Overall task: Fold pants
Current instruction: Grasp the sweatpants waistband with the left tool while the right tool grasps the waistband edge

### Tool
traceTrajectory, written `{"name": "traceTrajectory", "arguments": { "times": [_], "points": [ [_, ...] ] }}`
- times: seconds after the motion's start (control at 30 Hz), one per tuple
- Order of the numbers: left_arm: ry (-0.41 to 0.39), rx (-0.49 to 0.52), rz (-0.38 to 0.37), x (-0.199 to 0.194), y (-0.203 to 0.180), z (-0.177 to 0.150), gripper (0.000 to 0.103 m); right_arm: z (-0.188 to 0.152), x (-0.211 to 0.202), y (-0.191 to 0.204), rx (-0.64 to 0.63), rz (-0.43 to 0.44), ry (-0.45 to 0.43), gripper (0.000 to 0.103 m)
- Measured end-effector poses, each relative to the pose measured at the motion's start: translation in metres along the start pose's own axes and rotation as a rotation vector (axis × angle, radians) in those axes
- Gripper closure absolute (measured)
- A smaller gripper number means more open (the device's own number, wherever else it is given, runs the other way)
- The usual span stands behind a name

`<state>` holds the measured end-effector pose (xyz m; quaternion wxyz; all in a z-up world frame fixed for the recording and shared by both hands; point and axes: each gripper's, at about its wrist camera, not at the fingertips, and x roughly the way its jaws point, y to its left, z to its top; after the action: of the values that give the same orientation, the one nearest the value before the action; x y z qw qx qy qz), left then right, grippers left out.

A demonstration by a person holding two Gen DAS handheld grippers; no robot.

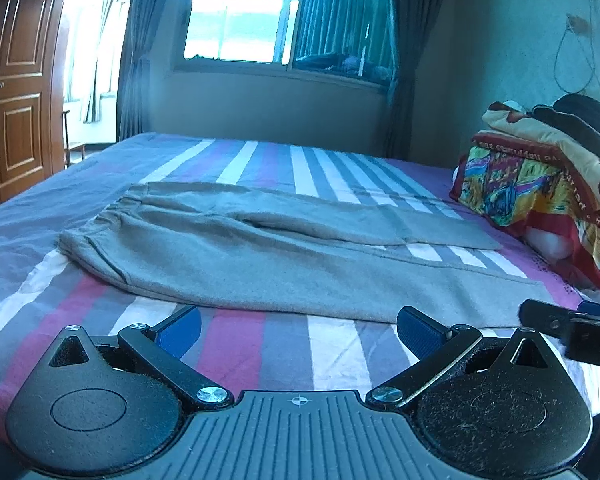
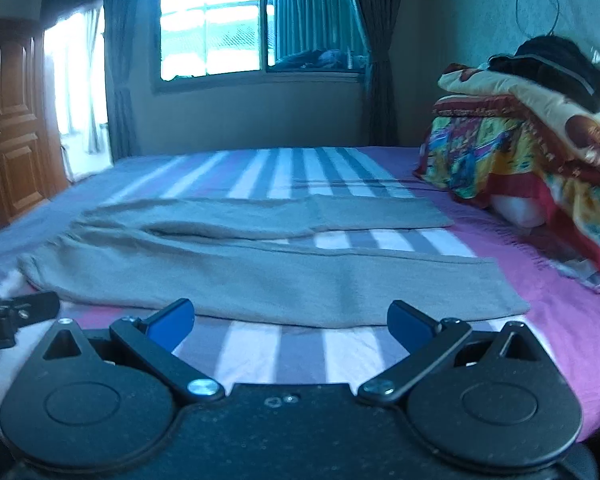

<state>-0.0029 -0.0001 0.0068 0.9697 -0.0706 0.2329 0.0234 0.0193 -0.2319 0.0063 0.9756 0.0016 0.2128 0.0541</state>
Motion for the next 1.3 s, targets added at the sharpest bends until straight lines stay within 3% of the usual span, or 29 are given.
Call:
{"name": "traceTrajectory", "arguments": {
  "times": [0.1,0.2,0.37,0.47,0.53,0.6,0.7,0.83,0.9,0.93,1.0,1.07,1.2,1.3],
  "points": [
    [0.004,-0.043,-0.052,0.011,0.018,0.009,0.0,0.007,0.003,-0.008,0.028,0.082,-0.002,0.0],
    [-0.016,-0.056,-0.022,0.031,0.036,0.026,0.0,0.019,0.017,-0.011,-0.004,0.122,-0.004,0.0],
    [-0.036,-0.174,-0.019,0.083,0.092,0.068,0.0,0.053,0.062,-0.008,-0.067,0.198,0.022,0.003],
    [-0.031,-0.081,0.061,0.123,0.12,0.1,0.0,0.08,0.097,0.001,-0.114,0.24,0.002,0.014],
    [0.007,-0.072,0.073,0.157,0.148,0.123,0.0,0.097,0.124,0.007,-0.146,0.269,0.003,0.021],
    [0.028,-0.044,0.098,0.193,0.177,0.144,0.0,0.116,0.16,0.015,-0.178,0.308,0.014,0.039],
    [0.082,0.031,0.131,0.256,0.224,0.174,0.024,0.141,0.22,0.032,-0.219,0.377,0.054,0.056],
    [0.157,0.086,0.135,0.339,0.273,0.2,0.023,0.163,0.304,0.056,-0.266,0.436,0.092,0.052],
    [0.192,0.126,0.127,0.379,0.292,0.208,0.016,0.168,0.343,0.064,-0.28,0.432,0.116,0.033],
    [0.192,0.138,0.134,0.396,0.301,0.21,0.008,0.17,0.366,0.069,-0.285,0.443,0.13,0.035],
    [0.214,0.147,0.105,0.429,0.314,0.216,0.006,0.172,0.407,0.078,-0.31,0.46,0.169,0.045],
    [0.252,0.153,0.057,0.459,0.327,0.22,0.007,0.173,0.447,0.086,-0.343,0.475,0.207,0.049],
    [0.367,0.209,0.0,0.513,0.344,0.211,0.007,0.172,0.508,0.1,-0.413,0.526,0.285,0.048],
    [0.426,0.193,-0.062,0.545,0.357,0.205,0.007,0.166,0.539,0.1,-0.42,0.566,0.378,0.045]
  ]
}}
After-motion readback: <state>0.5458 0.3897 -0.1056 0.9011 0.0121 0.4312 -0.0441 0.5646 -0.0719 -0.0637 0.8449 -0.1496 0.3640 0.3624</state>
